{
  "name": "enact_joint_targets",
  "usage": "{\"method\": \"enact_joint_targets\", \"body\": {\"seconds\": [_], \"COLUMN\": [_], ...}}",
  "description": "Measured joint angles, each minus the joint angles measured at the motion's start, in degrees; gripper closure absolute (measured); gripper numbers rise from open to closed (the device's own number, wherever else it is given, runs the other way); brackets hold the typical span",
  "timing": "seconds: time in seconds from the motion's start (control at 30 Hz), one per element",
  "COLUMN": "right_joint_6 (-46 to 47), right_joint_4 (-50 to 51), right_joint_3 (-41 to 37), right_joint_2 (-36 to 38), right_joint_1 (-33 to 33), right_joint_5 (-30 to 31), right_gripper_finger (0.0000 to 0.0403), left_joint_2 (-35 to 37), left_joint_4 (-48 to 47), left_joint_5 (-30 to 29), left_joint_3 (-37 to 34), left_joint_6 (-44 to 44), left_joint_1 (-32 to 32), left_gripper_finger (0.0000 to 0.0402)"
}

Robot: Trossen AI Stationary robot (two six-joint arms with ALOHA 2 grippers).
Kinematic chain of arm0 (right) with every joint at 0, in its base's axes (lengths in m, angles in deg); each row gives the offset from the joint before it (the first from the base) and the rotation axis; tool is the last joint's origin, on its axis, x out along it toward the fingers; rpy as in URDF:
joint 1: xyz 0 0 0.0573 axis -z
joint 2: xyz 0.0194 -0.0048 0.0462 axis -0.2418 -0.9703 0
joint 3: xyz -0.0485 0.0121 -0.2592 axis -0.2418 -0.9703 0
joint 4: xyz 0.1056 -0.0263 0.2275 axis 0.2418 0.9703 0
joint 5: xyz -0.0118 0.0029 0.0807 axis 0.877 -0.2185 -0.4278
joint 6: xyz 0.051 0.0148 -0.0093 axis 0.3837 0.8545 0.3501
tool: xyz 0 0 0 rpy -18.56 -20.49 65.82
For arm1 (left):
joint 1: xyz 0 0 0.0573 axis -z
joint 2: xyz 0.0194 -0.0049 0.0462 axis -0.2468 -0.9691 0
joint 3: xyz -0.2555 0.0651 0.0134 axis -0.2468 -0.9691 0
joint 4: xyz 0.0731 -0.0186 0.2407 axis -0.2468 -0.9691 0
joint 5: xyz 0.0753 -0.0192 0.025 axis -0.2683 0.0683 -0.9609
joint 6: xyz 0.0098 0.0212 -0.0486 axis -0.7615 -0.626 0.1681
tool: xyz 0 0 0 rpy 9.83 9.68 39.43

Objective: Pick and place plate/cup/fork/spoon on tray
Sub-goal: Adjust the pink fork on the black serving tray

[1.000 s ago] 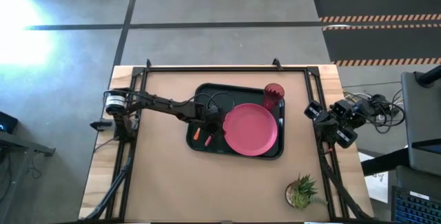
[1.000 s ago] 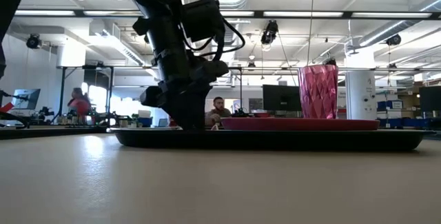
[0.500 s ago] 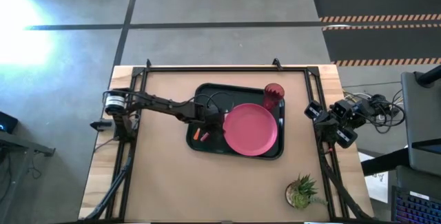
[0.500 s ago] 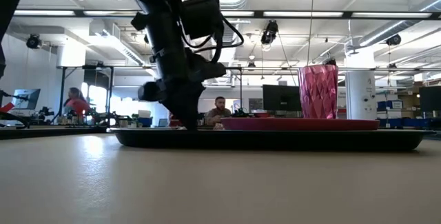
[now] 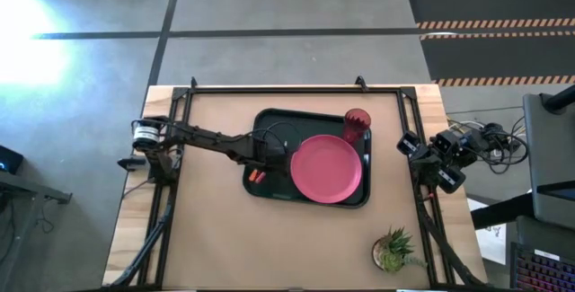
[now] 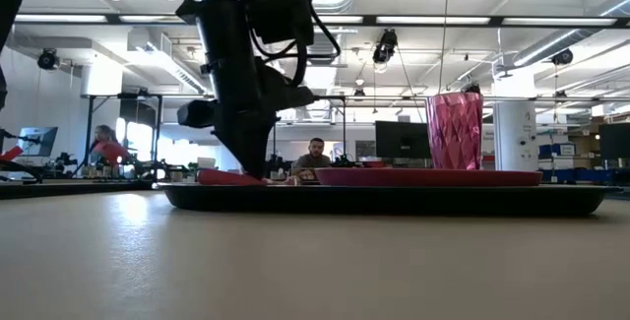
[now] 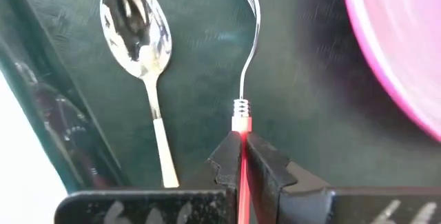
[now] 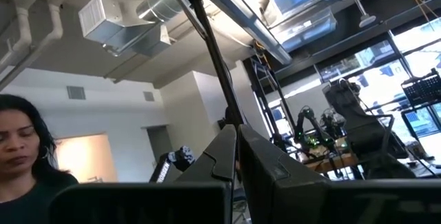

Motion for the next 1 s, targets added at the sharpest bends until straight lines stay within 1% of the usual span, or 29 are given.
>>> {"method": "enact_joint_targets", "body": {"seconds": [0.3,0.57,0.7,1.0], "right_joint_6": [0.6,0.6,0.6,0.6], "right_joint_4": [0.0,0.0,0.1,0.1], "right_joint_3": [0.0,0.0,0.0,0.0], "right_joint_2": [0.0,0.0,0.0,0.0], "right_joint_1": [0.0,0.0,0.0,0.0], "right_joint_5": [0.0,0.0,0.0,0.0], "right_gripper_finger": [0.0394,0.0394,0.0394,0.0394], "left_joint_2": [0.7,0.7,0.7,0.5], "left_joint_4": [-3.8,-4.8,-6.3,-6.5], "left_joint_5": [-5.5,-14.7,-15.1,-14.0], "left_joint_3": [0.0,1.7,2.4,2.8], "left_joint_6": [3.0,2.3,-0.4,-0.1], "left_joint_1": [1.0,2.2,2.2,2.9], "left_gripper_finger": [0.0401,0.0401,0.0401,0.0401]}}
